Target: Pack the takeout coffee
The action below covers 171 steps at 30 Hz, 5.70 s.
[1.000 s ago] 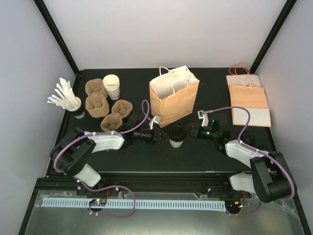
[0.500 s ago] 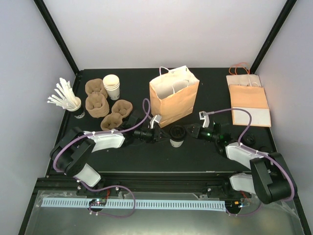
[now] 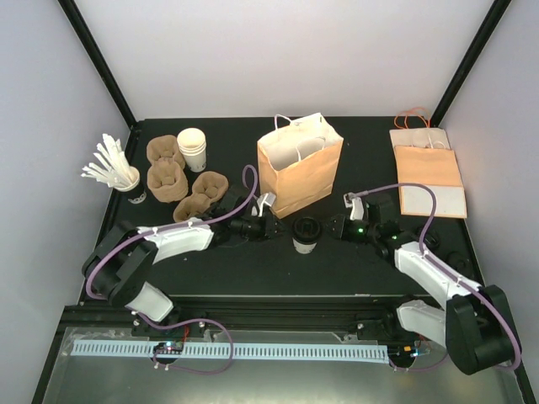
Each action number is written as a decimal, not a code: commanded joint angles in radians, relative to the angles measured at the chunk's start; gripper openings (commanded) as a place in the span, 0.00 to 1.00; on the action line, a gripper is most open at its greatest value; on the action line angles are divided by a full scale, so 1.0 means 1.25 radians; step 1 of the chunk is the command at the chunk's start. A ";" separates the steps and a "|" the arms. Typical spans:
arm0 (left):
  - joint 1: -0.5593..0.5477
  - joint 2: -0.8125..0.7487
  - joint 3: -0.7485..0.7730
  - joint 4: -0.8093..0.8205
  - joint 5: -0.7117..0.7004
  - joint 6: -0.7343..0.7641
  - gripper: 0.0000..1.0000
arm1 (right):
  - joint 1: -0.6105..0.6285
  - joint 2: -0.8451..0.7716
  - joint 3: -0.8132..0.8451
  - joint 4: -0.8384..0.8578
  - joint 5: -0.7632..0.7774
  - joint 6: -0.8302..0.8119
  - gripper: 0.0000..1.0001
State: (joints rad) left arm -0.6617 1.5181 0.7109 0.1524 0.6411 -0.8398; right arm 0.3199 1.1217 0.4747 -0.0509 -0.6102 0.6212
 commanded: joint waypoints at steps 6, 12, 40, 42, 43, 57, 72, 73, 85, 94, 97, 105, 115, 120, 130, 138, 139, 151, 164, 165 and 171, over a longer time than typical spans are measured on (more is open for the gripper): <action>0.032 0.073 0.088 -0.033 0.003 0.024 0.23 | 0.010 -0.073 -0.017 -0.165 -0.006 -0.016 0.16; 0.032 0.106 0.131 -0.023 0.029 0.016 0.23 | 0.011 -0.080 0.000 -0.173 -0.011 -0.002 0.17; -0.009 -0.157 -0.126 -0.004 0.060 -0.053 0.36 | 0.010 0.092 0.192 -0.159 -0.071 -0.045 0.27; -0.037 -0.159 -0.151 0.061 0.070 -0.103 0.36 | 0.010 0.112 0.194 -0.137 -0.087 -0.043 0.27; -0.049 -0.158 -0.165 0.099 0.076 -0.128 0.36 | 0.010 0.121 0.195 -0.128 -0.094 -0.042 0.27; -0.073 -0.041 -0.205 0.426 0.122 -0.310 0.32 | 0.009 0.213 0.159 0.057 -0.203 0.006 0.31; -0.073 0.043 -0.154 0.420 0.104 -0.294 0.28 | 0.009 0.238 0.124 0.060 -0.207 -0.003 0.23; -0.072 0.048 -0.153 0.424 0.103 -0.293 0.28 | 0.009 0.238 0.120 0.062 -0.206 -0.004 0.22; -0.047 0.073 -0.138 0.361 0.095 -0.240 0.19 | 0.009 0.236 0.058 0.104 -0.218 0.001 0.18; -0.035 0.085 -0.136 0.282 0.072 -0.175 0.17 | 0.009 0.284 0.001 0.172 -0.216 0.007 0.18; -0.034 0.102 -0.139 0.279 0.070 -0.166 0.16 | 0.010 0.293 -0.008 0.167 -0.202 -0.006 0.17; -0.023 0.109 -0.138 0.249 0.058 -0.132 0.16 | 0.009 0.280 -0.062 0.160 -0.187 -0.037 0.16; 0.057 0.065 -0.056 0.058 0.087 -0.016 0.16 | 0.010 0.141 -0.056 0.038 -0.137 -0.055 0.16; 0.082 0.073 -0.015 0.023 0.103 0.006 0.17 | 0.010 0.100 -0.034 -0.009 -0.130 -0.049 0.16; 0.108 0.080 0.039 -0.026 0.111 0.035 0.17 | 0.010 0.010 -0.004 -0.080 -0.112 -0.031 0.17; 0.113 0.058 0.058 -0.045 0.119 0.038 0.19 | 0.010 -0.014 0.057 -0.105 -0.082 0.001 0.16; 0.113 0.056 0.058 -0.050 0.117 0.042 0.19 | 0.010 -0.017 0.065 -0.109 -0.081 0.002 0.17; 0.149 -0.046 0.026 -0.162 0.064 0.098 0.24 | 0.010 0.007 0.116 -0.153 -0.096 -0.033 0.19; 0.124 -0.100 -0.087 -0.041 0.209 0.020 0.26 | 0.020 0.088 0.107 -0.091 -0.164 -0.048 0.22; 0.117 -0.095 -0.090 -0.025 0.216 0.012 0.26 | 0.022 0.095 0.109 -0.088 -0.165 -0.048 0.22; 0.110 -0.073 -0.098 0.040 0.235 -0.018 0.26 | 0.030 0.118 0.107 -0.082 -0.167 -0.053 0.22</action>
State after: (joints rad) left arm -0.5194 1.4048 0.5892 0.1135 0.8906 -0.8284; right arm 0.3485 1.2594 0.6125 -0.1852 -0.7956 0.5735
